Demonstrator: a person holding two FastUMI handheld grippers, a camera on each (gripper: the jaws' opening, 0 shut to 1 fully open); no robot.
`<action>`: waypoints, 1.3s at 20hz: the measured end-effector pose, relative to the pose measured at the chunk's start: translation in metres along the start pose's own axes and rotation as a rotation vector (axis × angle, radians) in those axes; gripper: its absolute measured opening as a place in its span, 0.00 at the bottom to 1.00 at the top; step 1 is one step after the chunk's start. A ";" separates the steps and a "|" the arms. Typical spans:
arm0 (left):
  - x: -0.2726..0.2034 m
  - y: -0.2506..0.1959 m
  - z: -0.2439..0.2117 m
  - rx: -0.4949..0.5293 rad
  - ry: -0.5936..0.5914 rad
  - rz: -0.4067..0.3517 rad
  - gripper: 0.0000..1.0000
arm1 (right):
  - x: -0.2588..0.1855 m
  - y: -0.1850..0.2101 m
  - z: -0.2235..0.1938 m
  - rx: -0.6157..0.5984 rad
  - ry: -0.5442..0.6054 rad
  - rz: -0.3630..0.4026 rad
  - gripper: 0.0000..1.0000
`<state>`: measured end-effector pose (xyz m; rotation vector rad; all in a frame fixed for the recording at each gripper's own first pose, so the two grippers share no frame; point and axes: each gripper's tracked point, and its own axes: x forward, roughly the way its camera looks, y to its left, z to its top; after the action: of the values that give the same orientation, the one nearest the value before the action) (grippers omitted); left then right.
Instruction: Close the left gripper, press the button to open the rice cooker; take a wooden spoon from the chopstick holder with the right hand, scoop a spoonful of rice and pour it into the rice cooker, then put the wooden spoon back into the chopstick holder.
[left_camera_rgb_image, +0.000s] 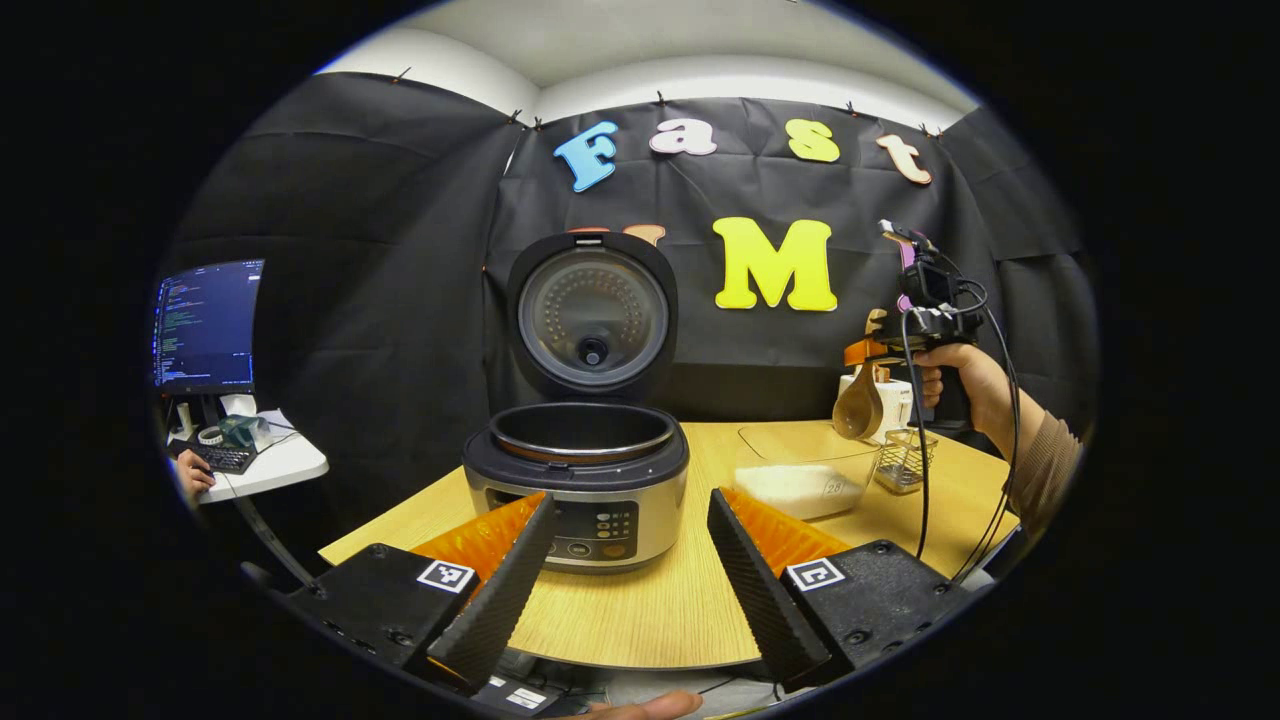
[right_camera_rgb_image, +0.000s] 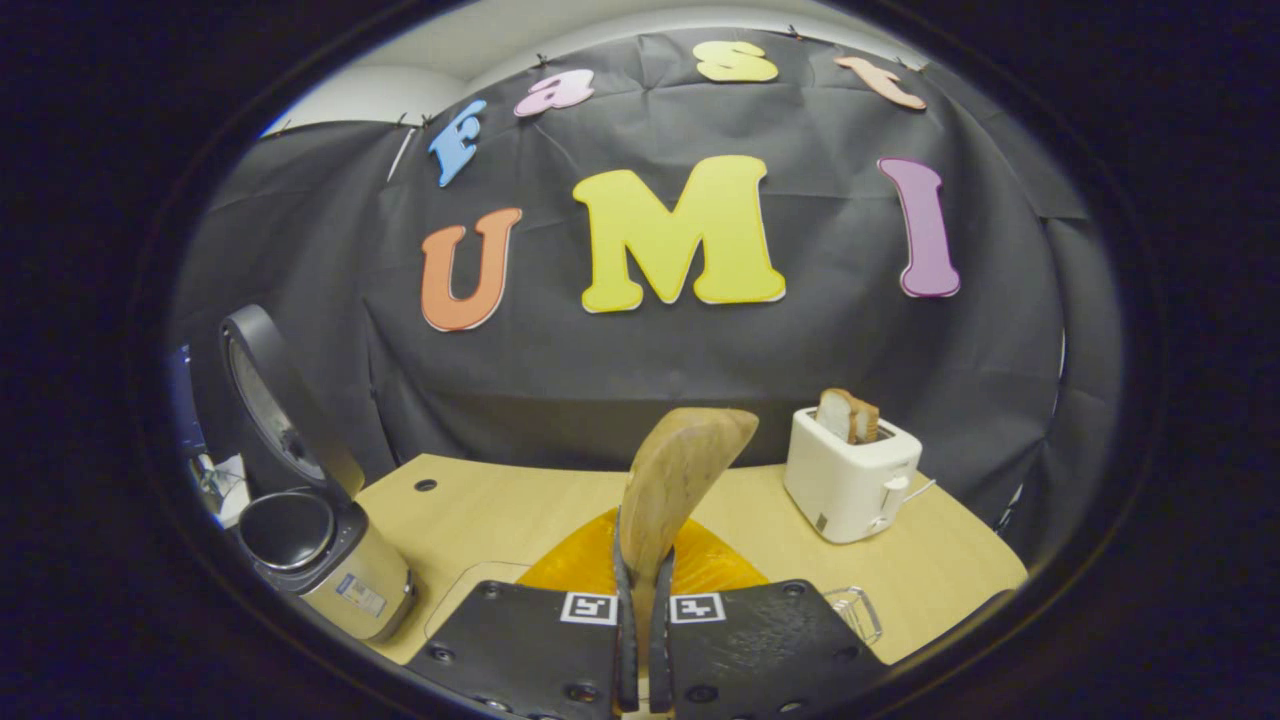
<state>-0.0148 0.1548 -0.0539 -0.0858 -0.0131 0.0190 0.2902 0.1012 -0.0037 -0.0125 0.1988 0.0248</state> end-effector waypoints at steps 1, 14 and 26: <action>0.002 0.001 0.000 -0.001 0.002 -0.001 0.97 | 0.004 0.003 -0.007 0.023 0.007 -0.002 0.05; 0.012 0.006 -0.016 0.016 0.036 0.006 0.97 | 0.031 0.013 -0.070 -0.135 0.039 -0.152 0.05; 0.010 0.014 -0.023 -0.018 0.042 0.006 0.97 | 0.019 0.067 -0.087 -0.015 0.047 -0.175 0.06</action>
<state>-0.0050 0.1673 -0.0776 -0.1045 0.0288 0.0232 0.2900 0.1674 -0.0930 -0.0452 0.2442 -0.1490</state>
